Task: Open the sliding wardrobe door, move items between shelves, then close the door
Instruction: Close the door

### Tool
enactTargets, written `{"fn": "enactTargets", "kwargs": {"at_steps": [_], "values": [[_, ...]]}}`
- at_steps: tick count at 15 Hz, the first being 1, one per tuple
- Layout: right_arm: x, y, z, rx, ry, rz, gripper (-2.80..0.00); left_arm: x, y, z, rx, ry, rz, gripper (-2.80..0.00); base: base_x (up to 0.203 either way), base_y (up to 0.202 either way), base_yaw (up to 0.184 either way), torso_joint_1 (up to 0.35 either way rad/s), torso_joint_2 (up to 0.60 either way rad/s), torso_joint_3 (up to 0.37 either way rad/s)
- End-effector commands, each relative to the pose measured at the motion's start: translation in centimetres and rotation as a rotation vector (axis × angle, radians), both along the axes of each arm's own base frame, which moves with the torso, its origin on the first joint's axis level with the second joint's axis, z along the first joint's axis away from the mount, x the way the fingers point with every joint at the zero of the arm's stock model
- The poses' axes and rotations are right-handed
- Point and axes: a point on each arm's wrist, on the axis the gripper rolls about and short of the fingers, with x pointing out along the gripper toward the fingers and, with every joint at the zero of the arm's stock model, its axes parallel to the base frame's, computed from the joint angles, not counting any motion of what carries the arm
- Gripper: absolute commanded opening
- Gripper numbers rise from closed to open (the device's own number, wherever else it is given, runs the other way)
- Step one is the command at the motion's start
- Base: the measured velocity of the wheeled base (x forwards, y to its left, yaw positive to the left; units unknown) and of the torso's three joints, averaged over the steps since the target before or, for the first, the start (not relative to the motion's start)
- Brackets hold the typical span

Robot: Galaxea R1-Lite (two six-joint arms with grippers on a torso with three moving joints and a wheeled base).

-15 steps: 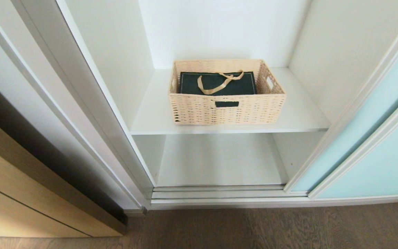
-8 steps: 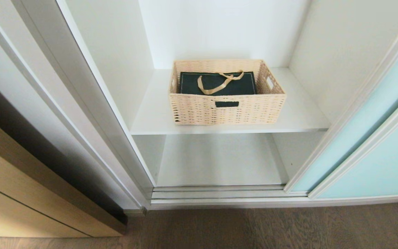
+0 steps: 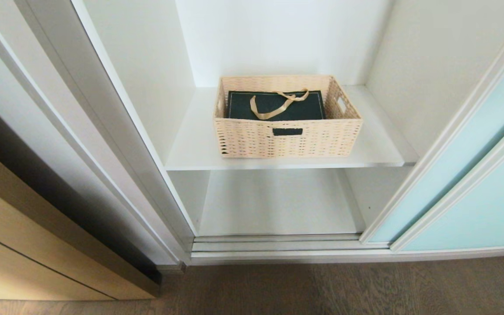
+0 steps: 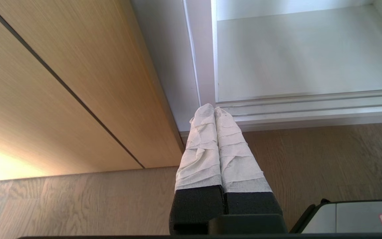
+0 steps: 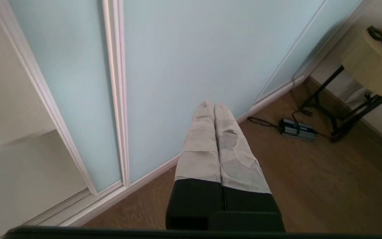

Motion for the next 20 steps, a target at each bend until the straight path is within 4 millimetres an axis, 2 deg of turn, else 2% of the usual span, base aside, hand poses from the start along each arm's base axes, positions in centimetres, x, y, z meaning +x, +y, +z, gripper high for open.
{"fn": "enactTargets", "kwargs": {"at_steps": [1,3,4,8,13,17,20], "values": [[1.1,-0.5,0.0,0.009,0.030,0.027,-2.80,0.0,0.0,0.0,0.000,0.004,-0.001,-2.80,0.000,0.000,0.000,0.000,0.00,0.000],[1.7,-0.8,-0.1,0.034,0.036,0.229,-2.80,0.0,0.0,0.0,0.000,0.003,0.001,-2.80,0.000,0.000,0.000,0.000,0.00,0.000],[1.9,-1.2,-0.1,0.055,0.029,0.274,-2.80,0.0,0.0,0.0,0.000,0.003,0.001,-2.80,0.000,0.000,0.000,0.000,0.00,0.000],[3.3,-4.5,-0.5,0.108,0.018,0.250,-2.80,0.0,0.0,0.0,0.001,0.003,0.000,-2.80,0.000,0.000,0.000,0.000,0.00,0.000],[2.1,-7.4,0.4,0.057,-0.013,0.153,-2.80,0.0,0.0,0.0,0.000,0.003,0.000,-2.80,0.000,0.000,0.000,0.000,0.00,0.000],[1.7,-9.2,-0.4,0.120,-0.002,0.391,-2.80,0.0,0.0,0.0,0.000,0.003,0.001,-2.80,0.000,0.000,0.000,0.000,0.00,0.000],[1.6,-11.6,-0.7,0.167,-0.007,0.489,-2.80,0.0,0.0,0.0,0.000,0.003,0.001,-2.80,0.000,0.000,0.000,0.000,0.00,0.000]]}}
